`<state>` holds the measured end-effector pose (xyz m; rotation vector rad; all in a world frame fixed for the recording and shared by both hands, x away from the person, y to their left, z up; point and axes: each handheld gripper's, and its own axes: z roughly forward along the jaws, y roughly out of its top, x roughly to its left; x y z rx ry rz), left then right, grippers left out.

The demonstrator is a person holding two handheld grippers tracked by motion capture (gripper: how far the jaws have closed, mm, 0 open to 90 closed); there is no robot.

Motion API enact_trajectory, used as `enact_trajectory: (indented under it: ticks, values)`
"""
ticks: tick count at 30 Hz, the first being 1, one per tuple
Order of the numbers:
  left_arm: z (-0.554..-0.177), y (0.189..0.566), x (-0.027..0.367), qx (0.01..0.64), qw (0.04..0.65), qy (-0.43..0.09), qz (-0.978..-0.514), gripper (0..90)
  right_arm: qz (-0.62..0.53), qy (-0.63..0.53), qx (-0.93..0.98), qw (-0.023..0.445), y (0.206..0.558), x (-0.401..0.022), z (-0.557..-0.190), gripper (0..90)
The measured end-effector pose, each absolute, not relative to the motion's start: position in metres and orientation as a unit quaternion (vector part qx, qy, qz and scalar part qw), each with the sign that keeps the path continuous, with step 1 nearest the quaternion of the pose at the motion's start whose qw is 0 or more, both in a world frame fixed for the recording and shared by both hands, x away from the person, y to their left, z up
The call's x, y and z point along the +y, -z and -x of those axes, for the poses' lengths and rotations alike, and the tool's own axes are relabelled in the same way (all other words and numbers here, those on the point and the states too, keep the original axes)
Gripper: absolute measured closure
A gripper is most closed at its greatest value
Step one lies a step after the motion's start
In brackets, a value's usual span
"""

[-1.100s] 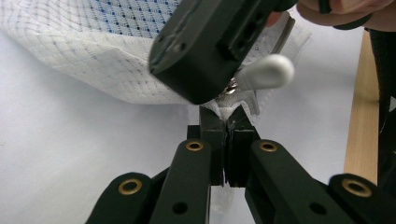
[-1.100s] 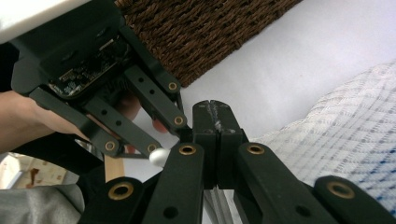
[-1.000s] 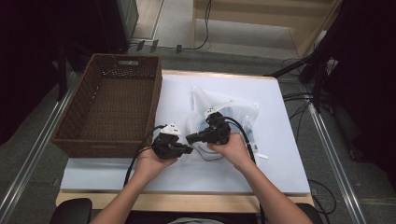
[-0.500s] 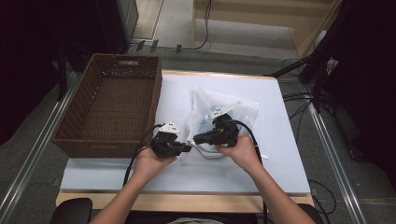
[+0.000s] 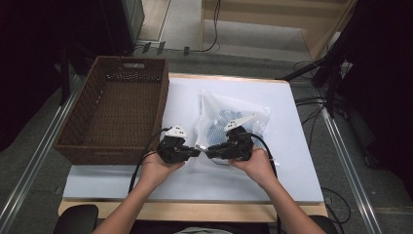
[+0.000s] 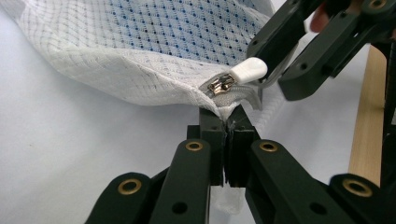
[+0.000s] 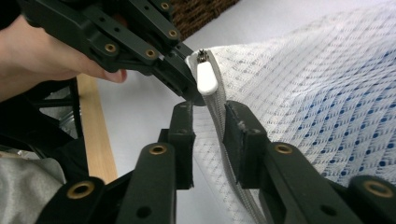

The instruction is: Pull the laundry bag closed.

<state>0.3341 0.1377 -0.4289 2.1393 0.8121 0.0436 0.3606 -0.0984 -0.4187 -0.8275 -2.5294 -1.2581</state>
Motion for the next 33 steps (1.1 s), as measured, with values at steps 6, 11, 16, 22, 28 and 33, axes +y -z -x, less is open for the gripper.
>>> enact_trajectory:
  ticks: [6,11,16,22,28,33]
  values:
    - [-0.332,0.432,0.134,0.321,0.411,-0.014,-0.853,89.9,0.287,0.43,-0.848,0.117,0.423,-0.096,-0.364,71.3]
    - [-0.331,0.434,0.133,0.319,0.405,-0.014,-0.857,89.8,0.287,0.438,-0.842,0.132,0.422,-0.092,-0.364,73.1]
    - [-0.331,0.436,0.131,0.319,0.4,-0.01,-0.859,89.7,0.293,0.436,-0.839,0.139,0.423,-0.089,-0.364,73.9]
    - [-0.33,0.436,0.13,0.32,0.4,-0.003,-0.859,89.4,0.307,0.442,-0.831,0.141,0.423,-0.09,-0.366,84.8]
    - [-0.334,0.436,0.133,0.327,0.398,0.012,-0.857,84.6,0.303,0.437,-0.836,0.137,0.422,-0.088,-0.364,87.8]
    - [-0.336,0.435,0.131,0.322,0.393,0.017,-0.861,88.1,0.303,0.431,-0.839,0.136,0.422,-0.087,-0.364,87.9]
